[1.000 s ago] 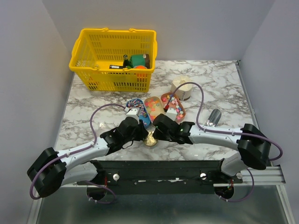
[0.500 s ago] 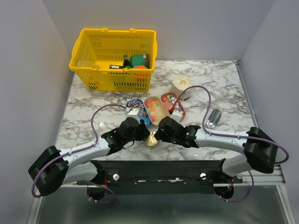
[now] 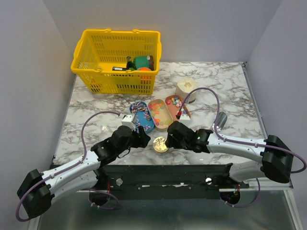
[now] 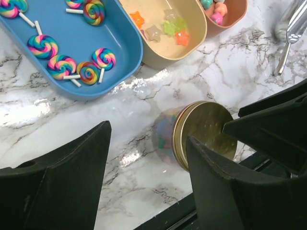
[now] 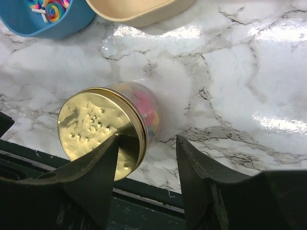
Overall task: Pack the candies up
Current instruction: Close the bottle lid on the packing bottle.
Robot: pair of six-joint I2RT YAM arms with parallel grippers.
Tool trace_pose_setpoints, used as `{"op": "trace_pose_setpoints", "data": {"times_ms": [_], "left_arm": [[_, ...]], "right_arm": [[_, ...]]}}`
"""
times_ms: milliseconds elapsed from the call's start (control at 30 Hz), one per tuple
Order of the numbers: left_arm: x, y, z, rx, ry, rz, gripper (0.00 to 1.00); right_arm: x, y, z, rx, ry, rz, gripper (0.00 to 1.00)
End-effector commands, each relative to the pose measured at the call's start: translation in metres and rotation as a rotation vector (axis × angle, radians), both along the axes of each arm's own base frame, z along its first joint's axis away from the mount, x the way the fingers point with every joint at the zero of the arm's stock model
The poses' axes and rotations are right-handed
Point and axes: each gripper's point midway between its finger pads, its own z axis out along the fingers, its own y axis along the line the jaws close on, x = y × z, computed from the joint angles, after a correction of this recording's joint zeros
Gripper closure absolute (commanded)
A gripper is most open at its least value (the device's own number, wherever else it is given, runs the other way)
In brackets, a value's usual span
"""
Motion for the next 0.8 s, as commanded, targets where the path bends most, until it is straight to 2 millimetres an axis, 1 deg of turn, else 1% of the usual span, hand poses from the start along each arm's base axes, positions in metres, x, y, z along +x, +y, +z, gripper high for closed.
{"op": "trace_pose_setpoints", "data": {"times_ms": [0,67,133,267,300,333,400,433,500,533,600,633,667,700,767], "left_arm": [[-0.015,0.007,-0.015,0.002,0.012,-0.037,0.23],[-0.023,0.0,-0.016,-0.015,0.014,-0.095,0.21],[-0.03,-0.005,-0.024,-0.004,0.036,-0.141,0.21],[-0.04,-0.017,-0.033,0.034,0.033,-0.215,0.2],[-0.044,-0.022,-0.034,0.029,0.023,-0.24,0.19],[-0.045,-0.029,-0.034,0.019,0.004,-0.261,0.19],[-0.048,-0.034,-0.036,0.018,-0.011,-0.281,0.18],[-0.05,-0.042,-0.035,0.006,-0.029,-0.303,0.17],[-0.053,-0.045,-0.04,0.013,-0.049,-0.316,0.16],[-0.053,-0.05,-0.038,0.0,-0.067,-0.324,0.15],[-0.051,-0.052,-0.041,0.008,-0.093,-0.321,0.15],[-0.049,-0.056,-0.042,0.007,-0.108,-0.32,0.14],[-0.051,-0.06,-0.042,0.009,-0.12,-0.33,0.14],[-0.049,-0.06,-0.044,0.027,-0.142,-0.328,0.14],[-0.049,-0.069,-0.044,0.027,-0.172,-0.343,0.14]], "right_arm": [[-0.003,-0.026,-0.006,-0.094,-0.005,-0.005,0.41],[-0.005,-0.029,-0.006,-0.103,-0.005,-0.007,0.4],[-0.005,-0.034,-0.007,-0.115,-0.009,-0.019,0.4],[-0.005,-0.051,-0.017,-0.16,0.011,-0.064,0.4],[-0.004,-0.055,-0.019,-0.163,0.017,-0.081,0.4],[-0.003,-0.057,-0.021,-0.168,0.019,-0.094,0.41],[-0.001,-0.067,-0.024,-0.182,0.026,-0.131,0.41],[0.0,-0.069,-0.022,-0.18,0.021,-0.14,0.41],[0.001,-0.073,-0.019,-0.177,0.013,-0.158,0.41],[0.003,-0.076,-0.016,-0.176,0.006,-0.171,0.41],[0.004,-0.082,-0.013,-0.176,0.003,-0.193,0.42],[0.005,-0.083,-0.006,-0.159,-0.013,-0.198,0.42],[0.006,-0.082,-0.002,-0.147,-0.023,-0.196,0.42],[0.006,-0.082,0.001,-0.141,-0.03,-0.183,0.42],[0.007,-0.072,0.014,-0.092,-0.051,-0.137,0.42]]}}
